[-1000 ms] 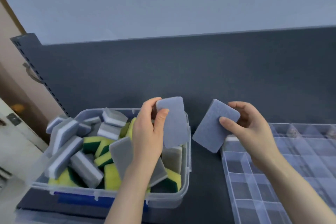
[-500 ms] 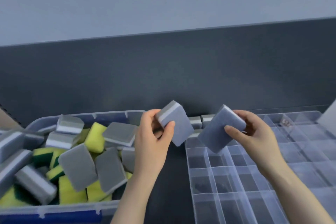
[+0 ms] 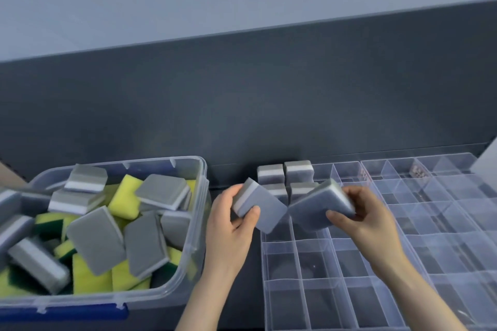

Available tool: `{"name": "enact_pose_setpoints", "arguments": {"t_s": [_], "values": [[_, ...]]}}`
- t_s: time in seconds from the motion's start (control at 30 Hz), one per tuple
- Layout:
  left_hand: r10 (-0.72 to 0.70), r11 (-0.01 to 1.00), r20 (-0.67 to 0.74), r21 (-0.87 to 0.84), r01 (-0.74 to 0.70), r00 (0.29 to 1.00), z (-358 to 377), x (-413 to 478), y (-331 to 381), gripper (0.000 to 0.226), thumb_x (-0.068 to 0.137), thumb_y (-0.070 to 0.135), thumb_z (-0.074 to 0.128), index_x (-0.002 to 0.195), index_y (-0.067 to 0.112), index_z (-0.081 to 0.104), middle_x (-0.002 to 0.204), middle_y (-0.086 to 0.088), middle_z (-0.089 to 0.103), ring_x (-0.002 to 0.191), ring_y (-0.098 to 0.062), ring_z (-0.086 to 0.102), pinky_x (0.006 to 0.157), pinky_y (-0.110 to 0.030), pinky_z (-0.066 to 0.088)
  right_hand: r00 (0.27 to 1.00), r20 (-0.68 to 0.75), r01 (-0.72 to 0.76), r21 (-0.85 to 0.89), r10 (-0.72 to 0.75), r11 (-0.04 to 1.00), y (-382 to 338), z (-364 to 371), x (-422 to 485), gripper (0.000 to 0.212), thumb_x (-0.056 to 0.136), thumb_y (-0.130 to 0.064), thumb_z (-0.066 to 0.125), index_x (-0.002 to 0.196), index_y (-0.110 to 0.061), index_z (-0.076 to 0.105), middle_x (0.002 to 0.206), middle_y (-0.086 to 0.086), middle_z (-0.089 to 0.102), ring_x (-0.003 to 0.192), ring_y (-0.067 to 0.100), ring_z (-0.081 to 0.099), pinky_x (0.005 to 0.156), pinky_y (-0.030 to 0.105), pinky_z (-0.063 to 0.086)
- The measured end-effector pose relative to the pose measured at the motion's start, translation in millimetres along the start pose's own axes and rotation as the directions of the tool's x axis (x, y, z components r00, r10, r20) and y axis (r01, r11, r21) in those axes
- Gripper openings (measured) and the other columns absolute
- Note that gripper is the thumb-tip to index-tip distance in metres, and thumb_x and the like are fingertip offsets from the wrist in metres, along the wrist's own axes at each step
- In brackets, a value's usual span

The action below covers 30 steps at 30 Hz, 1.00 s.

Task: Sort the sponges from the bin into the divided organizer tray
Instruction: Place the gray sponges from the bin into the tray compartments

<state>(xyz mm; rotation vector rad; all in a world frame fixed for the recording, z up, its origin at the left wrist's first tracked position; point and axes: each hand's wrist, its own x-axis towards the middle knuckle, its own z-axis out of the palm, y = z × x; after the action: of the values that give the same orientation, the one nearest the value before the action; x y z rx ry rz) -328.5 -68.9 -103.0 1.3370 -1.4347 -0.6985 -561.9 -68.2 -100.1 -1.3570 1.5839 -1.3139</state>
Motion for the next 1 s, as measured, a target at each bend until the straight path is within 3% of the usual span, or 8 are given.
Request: {"name": "enact_pose_setpoints", "arguments": {"t_s": [0.2,0.37,0.43,0.53,0.7,0.77,1.0], "values": [[-0.019,0.996,0.038,0.082,0.016,0.999,11,-6,-9,0.045,0.085,0.012,0.068,0.115,0.038,0.048,0.111,0.012,0.056,0.103,0.005,0.051,0.077,-0.006,0.044,1.000,0.016,0.022,-0.061,-0.021,0.998,15,-4,-3,0.042,0.067,0.001,0.078,0.089,-0.028,0.058,0.085,-0.008,0.065,0.080,0.015,0.063,0.068,0.026,0.050],[-0.016,0.976,0.120,0.219,-0.011,0.993,12,-5,-14,0.050,0.085,0.016,0.068,0.110,0.051,0.042,0.108,0.027,0.052,0.104,0.009,0.049,0.078,-0.008,0.043,0.995,0.076,0.074,-0.133,-0.064,0.988,16,-11,-5,0.050,0.065,0.004,0.078,0.087,-0.036,0.057,0.084,-0.014,0.066,0.080,0.010,0.062,0.072,0.021,0.049],[0.027,0.959,0.180,0.274,-0.077,0.983,8,1,-13,0.050,0.084,0.015,0.069,0.110,0.052,0.045,0.106,0.030,0.051,0.103,0.013,0.048,0.078,-0.005,0.040,0.987,0.129,0.120,-0.197,-0.096,0.973,13,-13,-3,0.052,0.065,0.004,0.079,0.090,-0.036,0.058,0.086,-0.016,0.066,0.082,0.006,0.062,0.074,0.017,0.048],[0.056,0.922,0.297,0.350,-0.163,0.953,5,13,-8,0.042,0.083,0.016,0.069,0.116,0.037,0.057,0.101,0.034,0.050,0.098,0.015,0.047,0.077,0.002,0.034,0.966,0.237,0.173,-0.302,-0.102,0.937,5,-14,4,0.047,0.067,0.001,0.078,0.103,-0.027,0.065,0.098,-0.015,0.067,0.088,0.005,0.061,0.079,0.013,0.043],[0.064,0.866,0.413,0.430,-0.257,0.908,11,25,0,0.039,0.083,0.018,0.068,0.118,0.034,0.059,0.101,0.028,0.048,0.090,0.007,0.044,0.073,0.001,0.032,0.887,0.452,0.320,-0.454,-0.094,0.831,-9,-15,20,0.042,0.080,-0.014,0.072,0.120,-0.018,0.062,0.106,-0.007,0.065,0.096,0.014,0.059,0.086,0.024,0.044],[0.049,0.858,0.418,0.447,-0.252,0.907,12,28,0,0.038,0.084,0.018,0.068,0.118,0.032,0.059,0.102,0.026,0.050,0.090,0.004,0.046,0.072,-0.001,0.031,0.867,0.490,0.358,-0.475,-0.096,0.804,-12,-14,23,0.035,0.081,-0.016,0.069,0.115,-0.020,0.064,0.101,-0.006,0.064,0.092,0.016,0.058,0.083,0.030,0.046],[-0.074,0.817,0.488,0.531,-0.228,0.870,22,29,-7,0.037,0.082,0.020,0.067,0.116,0.031,0.060,0.107,0.019,0.057,0.094,-0.004,0.052,0.073,-0.014,0.036,0.831,0.556,0.385,-0.566,-0.007,0.729,-5,4,29,0.015,0.075,-0.015,0.065,0.089,-0.021,0.064,0.088,-0.008,0.064,0.083,0.016,0.055,0.068,0.028,0.042]]}}
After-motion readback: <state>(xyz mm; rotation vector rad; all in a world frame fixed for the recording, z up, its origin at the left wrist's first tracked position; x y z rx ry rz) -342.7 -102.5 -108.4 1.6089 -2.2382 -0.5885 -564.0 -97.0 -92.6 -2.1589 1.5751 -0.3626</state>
